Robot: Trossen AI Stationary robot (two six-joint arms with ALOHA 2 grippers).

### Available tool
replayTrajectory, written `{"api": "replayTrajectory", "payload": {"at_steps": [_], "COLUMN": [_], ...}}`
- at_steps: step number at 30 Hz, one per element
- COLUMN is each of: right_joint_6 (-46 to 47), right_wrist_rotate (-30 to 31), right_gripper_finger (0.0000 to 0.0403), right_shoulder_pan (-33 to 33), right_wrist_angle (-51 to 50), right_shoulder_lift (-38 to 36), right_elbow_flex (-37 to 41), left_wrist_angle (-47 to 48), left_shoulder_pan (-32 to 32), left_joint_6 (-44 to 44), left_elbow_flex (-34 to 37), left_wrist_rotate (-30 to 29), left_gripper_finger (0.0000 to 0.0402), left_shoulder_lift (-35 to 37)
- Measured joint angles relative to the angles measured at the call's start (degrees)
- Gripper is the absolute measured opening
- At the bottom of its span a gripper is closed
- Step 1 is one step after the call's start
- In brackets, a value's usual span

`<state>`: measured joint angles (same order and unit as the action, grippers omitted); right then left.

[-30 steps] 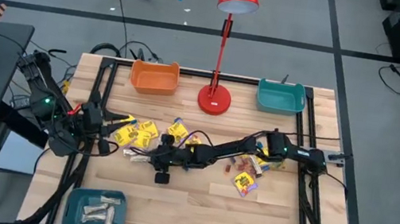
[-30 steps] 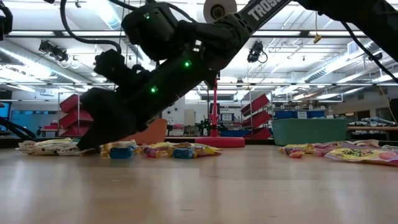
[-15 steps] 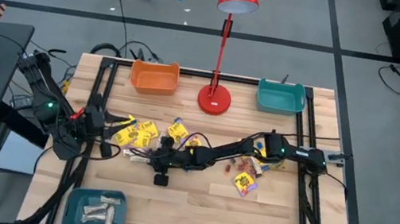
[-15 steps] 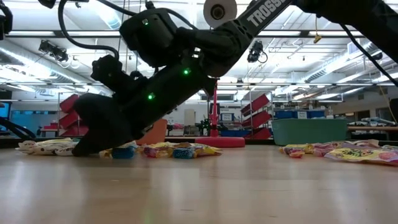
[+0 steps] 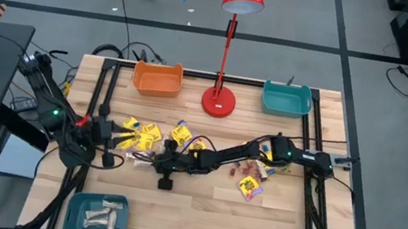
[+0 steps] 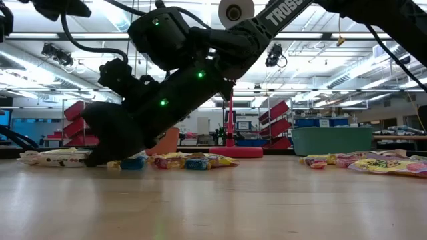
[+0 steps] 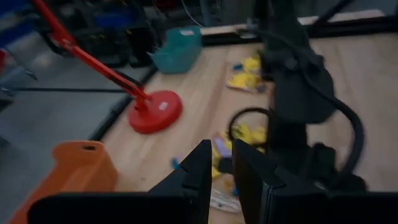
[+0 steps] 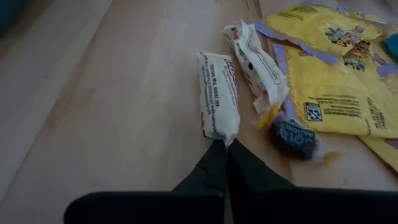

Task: Sort candy
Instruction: Put the white candy into the blue bin

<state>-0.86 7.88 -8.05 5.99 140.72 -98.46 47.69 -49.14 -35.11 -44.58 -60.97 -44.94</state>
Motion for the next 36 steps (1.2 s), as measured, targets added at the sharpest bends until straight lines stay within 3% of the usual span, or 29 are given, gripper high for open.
{"api": "replayTrajectory", "payload": {"at_steps": [10, 17, 23, 31, 36], "right_joint_6": [-5.18, -4.09, -2.14, 15.55, 20.4], "right_wrist_rotate": [5.76, 5.71, 2.09, -17.56, -21.33], "right_gripper_finger": [0.0, 0.0, 0.0, 0.0, 0.0], "right_shoulder_pan": [-0.7, -0.37, 0.44, 3.34, 3.76], "right_wrist_angle": [-16.59, -22.48, -12.01, 27.15, 30.37], "right_shoulder_lift": [-8.87, -14.31, -19.59, -22.86, -22.85], "right_elbow_flex": [0.06, 0.38, 10.92, 26.53, 28.42], "left_wrist_angle": [-7.96, -9.37, -9.82, -20.54, -23.82], "left_shoulder_pan": [-0.09, -0.09, -0.09, -0.01, -0.01], "left_joint_6": [2.98, 2.85, 0.06, 9.48, 15.81], "left_elbow_flex": [5.07, 8.33, 9.35, 11.21, 11.21], "left_wrist_rotate": [13.83, 15.21, 15.03, 9.6, 2.97], "left_gripper_finger": [0.0068, 0.0086, 0.0127, 0.0152, 0.0153], "left_shoulder_lift": [-1.61, -3.41, -5.69, -10.09, -11.65]}}
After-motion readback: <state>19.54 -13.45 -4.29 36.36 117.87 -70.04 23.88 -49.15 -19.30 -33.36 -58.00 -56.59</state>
